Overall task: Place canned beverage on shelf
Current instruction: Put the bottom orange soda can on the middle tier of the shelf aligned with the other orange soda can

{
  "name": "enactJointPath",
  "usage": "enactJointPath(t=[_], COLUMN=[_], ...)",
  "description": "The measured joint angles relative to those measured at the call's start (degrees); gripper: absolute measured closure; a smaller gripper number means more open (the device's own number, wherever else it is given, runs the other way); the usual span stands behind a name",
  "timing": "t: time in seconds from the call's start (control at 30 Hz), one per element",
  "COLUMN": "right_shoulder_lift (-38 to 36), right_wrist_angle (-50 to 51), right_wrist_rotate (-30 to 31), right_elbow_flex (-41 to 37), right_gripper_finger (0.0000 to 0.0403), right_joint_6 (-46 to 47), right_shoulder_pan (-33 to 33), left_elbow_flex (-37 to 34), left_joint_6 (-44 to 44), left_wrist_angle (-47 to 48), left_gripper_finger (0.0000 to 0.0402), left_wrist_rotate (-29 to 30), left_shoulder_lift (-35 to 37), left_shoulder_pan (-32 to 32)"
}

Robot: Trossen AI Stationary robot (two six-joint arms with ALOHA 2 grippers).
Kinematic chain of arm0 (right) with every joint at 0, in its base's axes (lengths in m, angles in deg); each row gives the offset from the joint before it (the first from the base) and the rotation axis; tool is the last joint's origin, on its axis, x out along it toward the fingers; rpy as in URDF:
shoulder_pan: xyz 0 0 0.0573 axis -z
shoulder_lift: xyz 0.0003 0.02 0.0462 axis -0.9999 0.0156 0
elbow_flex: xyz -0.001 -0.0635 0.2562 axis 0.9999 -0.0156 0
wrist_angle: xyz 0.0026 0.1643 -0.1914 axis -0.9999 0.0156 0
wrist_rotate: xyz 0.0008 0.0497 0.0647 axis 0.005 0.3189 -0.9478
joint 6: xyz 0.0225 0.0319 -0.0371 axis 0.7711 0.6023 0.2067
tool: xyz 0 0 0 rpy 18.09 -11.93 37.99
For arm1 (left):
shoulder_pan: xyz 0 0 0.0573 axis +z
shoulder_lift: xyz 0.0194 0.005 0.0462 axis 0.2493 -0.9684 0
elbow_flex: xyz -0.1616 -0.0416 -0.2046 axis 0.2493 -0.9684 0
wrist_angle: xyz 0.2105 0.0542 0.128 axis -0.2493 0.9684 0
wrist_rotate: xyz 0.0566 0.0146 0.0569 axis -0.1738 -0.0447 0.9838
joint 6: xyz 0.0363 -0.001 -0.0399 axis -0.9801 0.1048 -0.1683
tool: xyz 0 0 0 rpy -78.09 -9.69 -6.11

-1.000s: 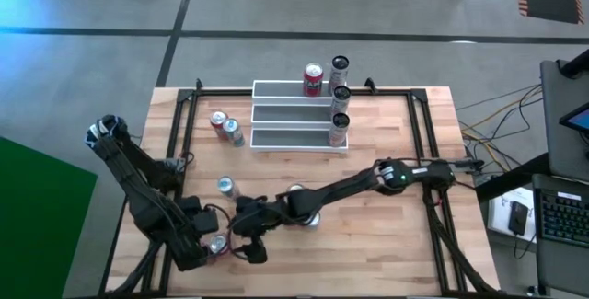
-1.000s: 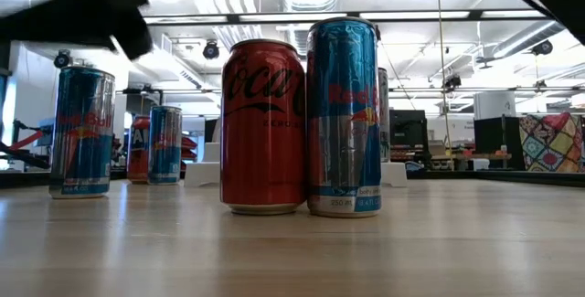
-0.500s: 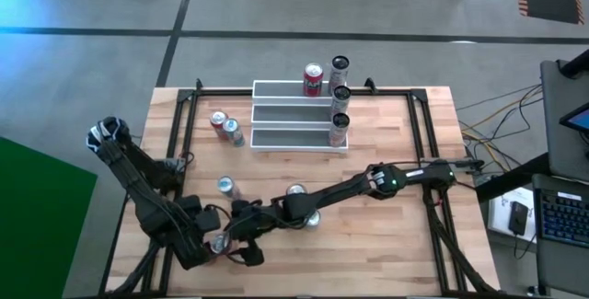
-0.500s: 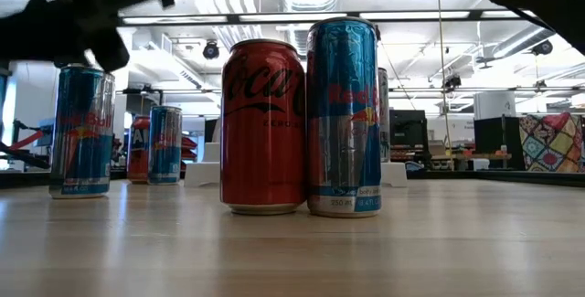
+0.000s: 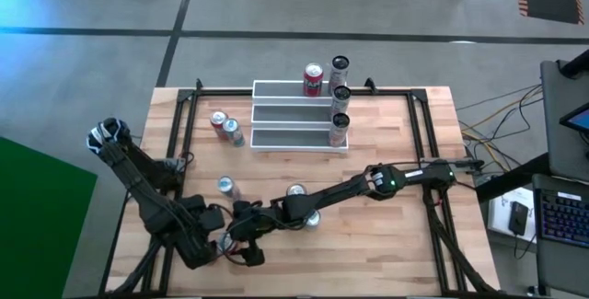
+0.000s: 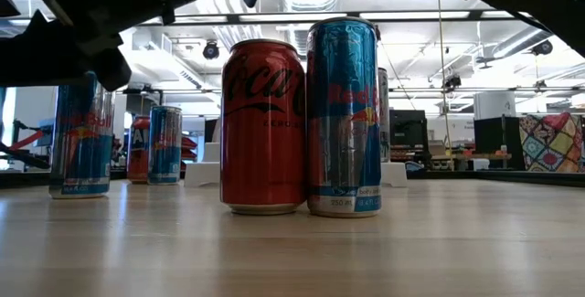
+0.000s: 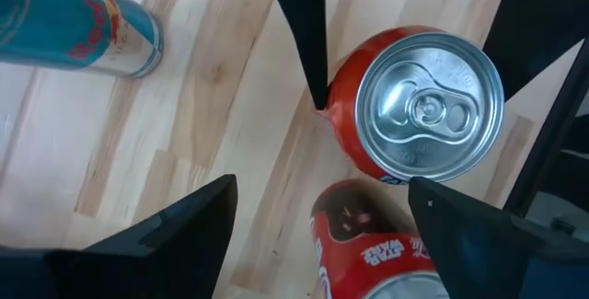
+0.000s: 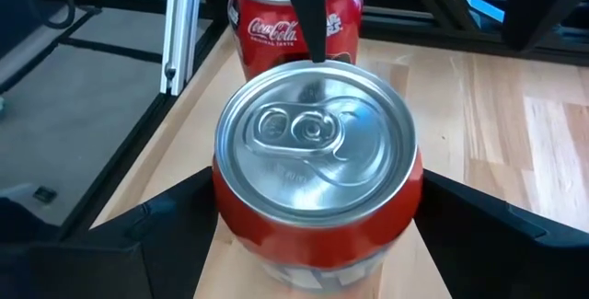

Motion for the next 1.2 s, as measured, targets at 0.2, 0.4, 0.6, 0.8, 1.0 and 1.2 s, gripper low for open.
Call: enactJointPath(t=[0.2, 0.4, 0.6, 0.8, 1.0, 1.2], right_shoulder_lift=[-0.26, -0.39, -1.95, -6.95, -14.91, -27.95], right_wrist_angle=[1.88, 2.71, 6.00, 16.84, 21.39, 23.47], right_wrist_rotate=[0.14, 0.20, 1.47, 6.72, 13.29, 20.91], right_elbow_flex=[0.00, 0.02, 0.02, -0.11, -0.13, -0.09], right_gripper_finger=[0.0079, 0.0125, 0.0125, 0.0125, 0.0125, 0.0125], right_joint_6=[0.06, 1.07, 3.78, 4.92, 8.26, 10.12], right_shoulder_pan=[0.16, 0.44, 0.62, 1.48, 3.28, 5.03], left_elbow_flex=[-0.07, 1.53, 7.13, 12.80, 13.06, 12.61], left_joint_6=[0.17, 1.36, 4.48, 5.15, 3.16, 1.44], left_wrist_angle=[-0.32, 2.10, 10.15, 15.80, 15.89, 15.04], left_gripper_finger=[0.0096, 0.0096, 0.0096, 0.0096, 0.0096, 0.0095], left_wrist_rotate=[1.34, 3.93, 10.52, 20.01, 29.16, 38.38], left_shoulder_lift=[-0.04, 0.48, 2.50, 6.96, 10.93, 11.69], left_shoulder_pan=[0.33, 0.46, 0.46, -0.15, -0.17, -0.17])
